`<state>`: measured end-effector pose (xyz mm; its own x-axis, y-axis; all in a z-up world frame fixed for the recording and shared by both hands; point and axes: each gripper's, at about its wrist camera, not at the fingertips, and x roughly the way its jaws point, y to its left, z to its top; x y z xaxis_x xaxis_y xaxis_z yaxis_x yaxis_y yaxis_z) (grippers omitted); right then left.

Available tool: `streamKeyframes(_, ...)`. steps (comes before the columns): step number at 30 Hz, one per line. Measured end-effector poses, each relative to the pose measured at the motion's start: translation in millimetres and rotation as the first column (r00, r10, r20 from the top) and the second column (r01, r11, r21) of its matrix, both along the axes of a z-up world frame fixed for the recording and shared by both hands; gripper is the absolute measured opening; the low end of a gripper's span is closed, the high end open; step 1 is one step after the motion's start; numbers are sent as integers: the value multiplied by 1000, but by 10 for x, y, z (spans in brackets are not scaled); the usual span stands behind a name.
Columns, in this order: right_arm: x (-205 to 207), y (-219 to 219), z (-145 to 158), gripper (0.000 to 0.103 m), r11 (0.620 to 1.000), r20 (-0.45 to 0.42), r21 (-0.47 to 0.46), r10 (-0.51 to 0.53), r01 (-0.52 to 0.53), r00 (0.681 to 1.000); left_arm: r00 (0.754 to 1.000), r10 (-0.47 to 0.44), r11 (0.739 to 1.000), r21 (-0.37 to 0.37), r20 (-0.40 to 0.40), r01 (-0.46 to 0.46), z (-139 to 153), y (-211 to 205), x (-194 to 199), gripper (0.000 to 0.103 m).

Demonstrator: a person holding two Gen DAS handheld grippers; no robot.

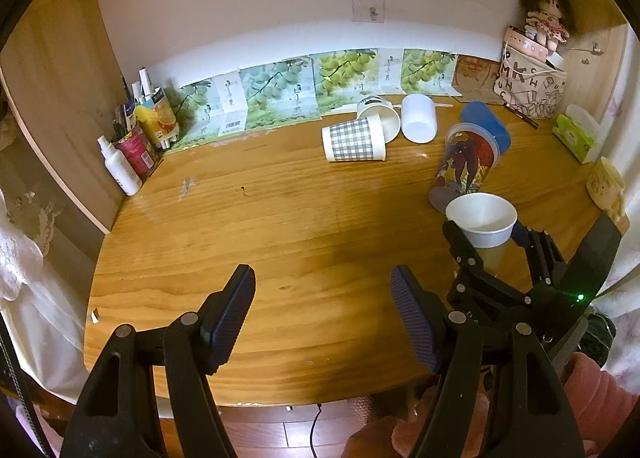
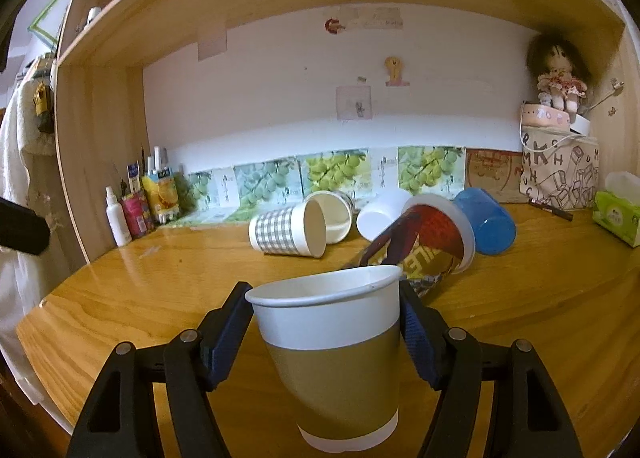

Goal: Flip cup upright
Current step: 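Carry the upright cup with the right gripper over the desk, then lower the cup upright onto the desk and open the right gripper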

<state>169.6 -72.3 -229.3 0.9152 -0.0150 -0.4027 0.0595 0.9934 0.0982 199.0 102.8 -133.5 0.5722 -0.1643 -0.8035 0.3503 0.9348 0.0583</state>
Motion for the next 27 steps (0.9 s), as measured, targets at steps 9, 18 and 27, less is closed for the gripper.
streamKeyframes(9,-45,23,-14,73,999,-16,-25,36,-36,999,1000,-8,1000,-16,-21,8,-29,-48,12,74)
streamKeyframes(18,-140,-10,-16,76,998,-73,-23,64,-65,995,999,-5,999,-35,-44,4,-68,-99,-23,74)
streamKeyframes(27,-209,-58,52,85,994,-166,2,108,-109,980,994,6,997,-77,-113,-15,-151,-165,-105,74)
